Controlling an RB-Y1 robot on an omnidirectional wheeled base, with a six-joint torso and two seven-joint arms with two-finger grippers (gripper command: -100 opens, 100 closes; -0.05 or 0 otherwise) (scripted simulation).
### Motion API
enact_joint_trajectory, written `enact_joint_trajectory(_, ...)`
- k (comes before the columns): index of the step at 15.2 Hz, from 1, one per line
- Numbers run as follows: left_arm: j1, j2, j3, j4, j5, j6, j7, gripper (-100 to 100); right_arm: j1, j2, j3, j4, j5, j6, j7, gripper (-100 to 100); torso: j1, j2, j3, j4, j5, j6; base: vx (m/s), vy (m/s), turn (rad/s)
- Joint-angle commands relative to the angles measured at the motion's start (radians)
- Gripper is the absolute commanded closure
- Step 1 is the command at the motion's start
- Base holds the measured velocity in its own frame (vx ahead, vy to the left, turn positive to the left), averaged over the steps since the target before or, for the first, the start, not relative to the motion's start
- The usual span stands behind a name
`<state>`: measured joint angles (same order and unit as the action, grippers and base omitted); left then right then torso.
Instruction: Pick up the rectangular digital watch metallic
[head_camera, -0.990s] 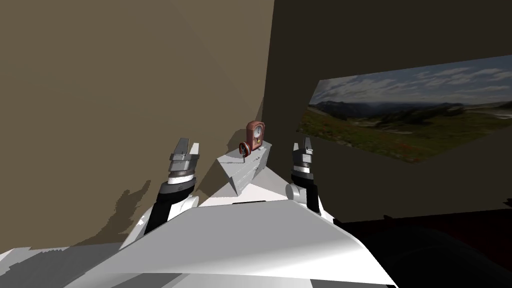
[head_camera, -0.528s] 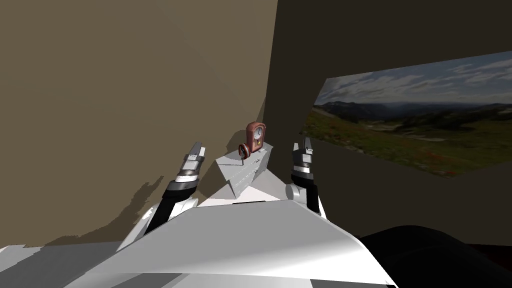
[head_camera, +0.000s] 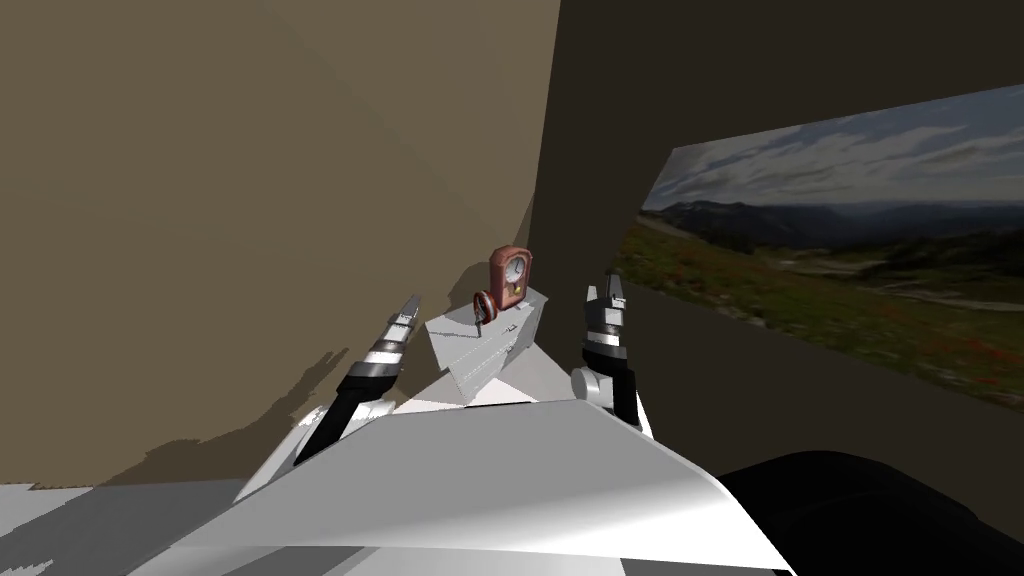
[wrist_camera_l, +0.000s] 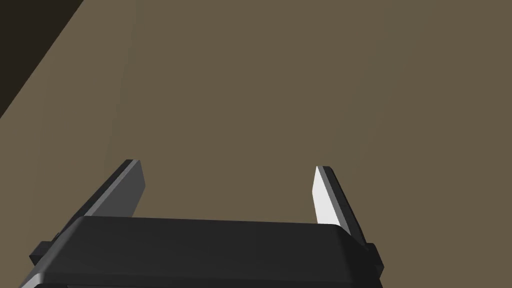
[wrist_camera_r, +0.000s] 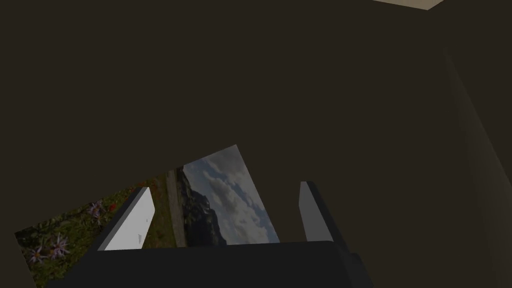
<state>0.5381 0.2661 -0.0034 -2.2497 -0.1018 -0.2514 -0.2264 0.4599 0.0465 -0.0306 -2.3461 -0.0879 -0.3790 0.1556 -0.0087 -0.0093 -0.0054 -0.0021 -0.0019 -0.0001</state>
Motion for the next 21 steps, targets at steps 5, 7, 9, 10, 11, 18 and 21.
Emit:
enact_joint_trajectory(5, 0.016, 0.022, -0.028, 0.037, -0.014, 0.112, -0.064, -100, 0.000, 0.000, 0.000, 0.000, 0.000, 0.000, 0.000, 0, 0.001, 0.000, 0.000, 0.000, 0.000, 0.000, 0.101, -0.121, 0.105)
enact_joint_trajectory(7, 0.018, 0.028, -0.034, 0.048, -0.017, 0.141, -0.079, -100, 0.000, 0.000, 0.000, 0.000, 0.000, 0.000, 0.000, 0, 0.002, 0.001, 0.001, 0.000, 0.000, 0.000, 0.080, -0.095, 0.082)
enact_joint_trajectory(9, 0.021, 0.032, -0.040, 0.058, -0.020, 0.170, -0.094, -100, 0.000, 0.000, 0.000, 0.000, 0.000, 0.000, 0.000, 0, 0.001, 0.000, 0.000, 0.000, 0.000, 0.000, 0.101, -0.137, 0.139)
enact_joint_trajectory(10, 0.024, 0.037, -0.046, 0.069, -0.023, 0.196, -0.110, -100, 0.000, 0.000, 0.000, 0.000, 0.000, 0.000, 0.000, 0, 0.000, 0.001, 0.000, 0.000, 0.000, 0.000, 0.102, -0.145, 0.094)
enact_joint_trajectory(11, 0.024, 0.037, -0.046, 0.069, -0.023, 0.199, -0.110, -100, 0.000, 0.000, 0.000, 0.000, 0.000, 0.000, 0.000, 0, -0.001, 0.000, 0.000, 0.000, 0.000, 0.000, 0.095, -0.130, 0.073)
enact_joint_trajectory(18, 0.036, 0.052, -0.075, 0.118, -0.038, 0.338, -0.182, -100, 0.000, 0.000, 0.000, 0.000, 0.000, 0.000, 0.000, 0, -0.003, -0.001, -0.001, 0.000, -0.001, 0.000, 0.108, -0.152, 0.119)
enact_joint_trajectory(21, 0.043, 0.058, -0.090, 0.145, -0.046, 0.412, -0.221, -100, 0.000, 0.000, 0.000, 0.000, 0.000, 0.000, 0.000, 0, 0.001, 0.000, 0.000, 0.000, 0.000, 0.000, 0.091, -0.128, 0.117)
